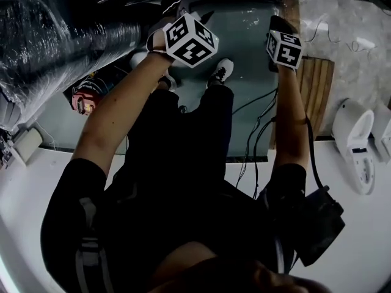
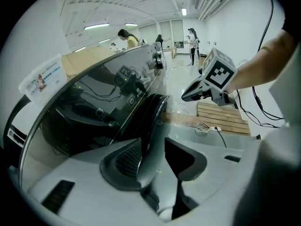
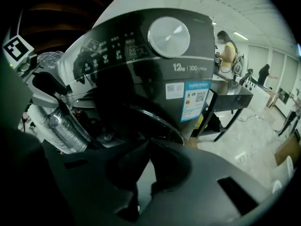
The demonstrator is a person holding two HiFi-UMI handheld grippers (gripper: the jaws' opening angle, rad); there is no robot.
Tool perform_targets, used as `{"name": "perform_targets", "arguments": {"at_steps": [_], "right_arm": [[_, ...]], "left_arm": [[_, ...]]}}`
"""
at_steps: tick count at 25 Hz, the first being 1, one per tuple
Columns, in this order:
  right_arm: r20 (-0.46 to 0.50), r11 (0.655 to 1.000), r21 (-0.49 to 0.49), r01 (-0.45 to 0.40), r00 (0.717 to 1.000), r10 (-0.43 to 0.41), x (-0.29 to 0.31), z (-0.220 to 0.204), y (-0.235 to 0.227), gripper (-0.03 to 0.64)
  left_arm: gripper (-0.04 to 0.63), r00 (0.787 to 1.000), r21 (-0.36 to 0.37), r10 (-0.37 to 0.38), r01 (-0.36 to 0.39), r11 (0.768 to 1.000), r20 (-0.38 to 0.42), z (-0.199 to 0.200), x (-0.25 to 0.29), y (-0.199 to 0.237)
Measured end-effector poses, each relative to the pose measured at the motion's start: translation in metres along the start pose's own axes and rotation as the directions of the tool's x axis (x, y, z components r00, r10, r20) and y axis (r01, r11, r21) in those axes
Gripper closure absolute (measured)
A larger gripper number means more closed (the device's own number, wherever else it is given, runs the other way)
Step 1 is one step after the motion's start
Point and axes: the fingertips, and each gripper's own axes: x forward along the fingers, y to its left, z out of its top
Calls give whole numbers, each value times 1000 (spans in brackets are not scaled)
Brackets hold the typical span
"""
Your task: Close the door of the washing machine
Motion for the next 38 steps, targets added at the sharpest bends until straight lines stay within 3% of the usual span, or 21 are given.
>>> {"name": "perform_targets", "arguments": {"at_steps": [4,8,11,18,24,29,33,38], "right_arm": [[35,999,31,32,999,-33,-38,29,8,611],[138,995,82,55,988,-66,-80,66,29,611],[181,998,35,45,982,-51,-111,91,57,611],[246,997,1,80,966,-78,-181,138,101,611],[333,995,-39,96,940,-77,-236,178,126,611],[402,995,-62,80,914,-49,-273,208,148,611],[446,989,-85,118,892,-68,-299,226,170,611],[497,986,-147,83,868,1,-322,250,209,611]], "left_arm": [[436,1000,-23,-3,4,1000,29,-5,-24,11],[437,997,-24,-26,28,999,78,-5,-54,19],[437,991,-7,-32,33,999,129,-3,-78,26],[449,965,-59,-59,76,995,257,3,-142,44],[459,942,-108,-17,56,993,336,7,-195,65],[477,903,-210,51,44,977,427,6,-251,91],[477,852,-232,90,38,972,516,5,-297,106],[502,809,-288,121,62,956,576,-18,-345,125]]}}
